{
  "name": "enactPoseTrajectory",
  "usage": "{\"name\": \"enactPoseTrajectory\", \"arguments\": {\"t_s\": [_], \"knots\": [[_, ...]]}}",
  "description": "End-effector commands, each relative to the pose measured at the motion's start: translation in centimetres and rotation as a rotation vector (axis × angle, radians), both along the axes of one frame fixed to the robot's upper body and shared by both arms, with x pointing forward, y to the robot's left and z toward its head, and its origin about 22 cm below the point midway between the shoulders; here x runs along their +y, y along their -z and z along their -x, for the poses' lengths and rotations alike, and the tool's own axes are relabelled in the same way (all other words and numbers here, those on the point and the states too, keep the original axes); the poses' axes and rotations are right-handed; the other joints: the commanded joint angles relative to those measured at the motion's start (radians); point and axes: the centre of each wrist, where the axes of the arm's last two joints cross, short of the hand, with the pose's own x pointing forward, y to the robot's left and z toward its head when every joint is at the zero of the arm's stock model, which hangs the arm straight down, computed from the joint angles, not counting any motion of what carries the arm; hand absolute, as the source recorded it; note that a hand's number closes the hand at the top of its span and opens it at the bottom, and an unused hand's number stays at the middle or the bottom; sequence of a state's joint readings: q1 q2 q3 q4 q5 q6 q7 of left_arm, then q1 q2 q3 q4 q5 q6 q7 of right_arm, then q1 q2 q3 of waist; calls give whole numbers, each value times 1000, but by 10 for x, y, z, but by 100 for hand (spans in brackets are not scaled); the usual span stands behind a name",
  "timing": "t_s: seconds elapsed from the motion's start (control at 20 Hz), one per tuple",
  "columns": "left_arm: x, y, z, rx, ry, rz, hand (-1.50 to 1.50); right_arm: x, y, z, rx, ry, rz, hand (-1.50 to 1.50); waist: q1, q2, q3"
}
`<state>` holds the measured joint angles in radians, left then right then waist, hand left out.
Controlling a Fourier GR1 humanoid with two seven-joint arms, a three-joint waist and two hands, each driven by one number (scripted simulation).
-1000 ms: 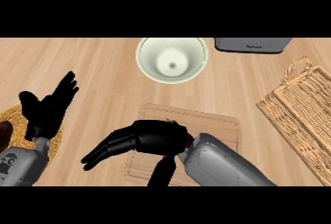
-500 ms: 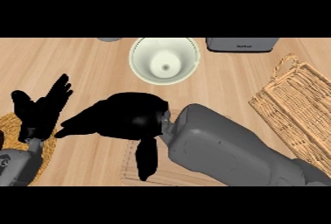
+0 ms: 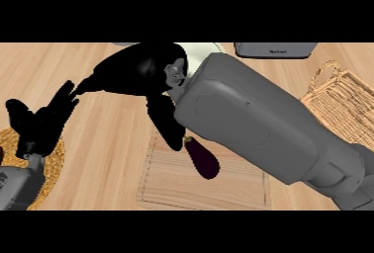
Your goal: Pick the eggplant from the cutting board and place it in the basket
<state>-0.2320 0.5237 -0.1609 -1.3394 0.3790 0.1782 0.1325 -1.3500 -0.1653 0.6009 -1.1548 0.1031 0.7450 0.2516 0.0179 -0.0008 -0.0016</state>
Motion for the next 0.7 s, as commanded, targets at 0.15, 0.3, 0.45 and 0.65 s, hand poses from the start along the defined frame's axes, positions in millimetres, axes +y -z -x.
{"name": "enactPoseTrajectory", "arguments": {"t_s": [0.15, 0.3, 0.45, 0.65], "knots": [[-9, -9, 0, -12, 4, -4, 0, -22, -27, -35, 116, -20, 153, -150, 1, 3, 1], [-2, 10, 15, 18, 9, -6, 0, -37, -17, -44, 199, -38, 112, -150, -4, 1, 1], [1, 1, 9, 8, 18, 5, 0, -73, -11, -58, 232, -23, 79, -150, -3, 4, 2], [-5, 0, -10, 8, -12, 11, 0, -93, 14, -62, 241, -6, -65, -150, -12, 7, 2]]}}
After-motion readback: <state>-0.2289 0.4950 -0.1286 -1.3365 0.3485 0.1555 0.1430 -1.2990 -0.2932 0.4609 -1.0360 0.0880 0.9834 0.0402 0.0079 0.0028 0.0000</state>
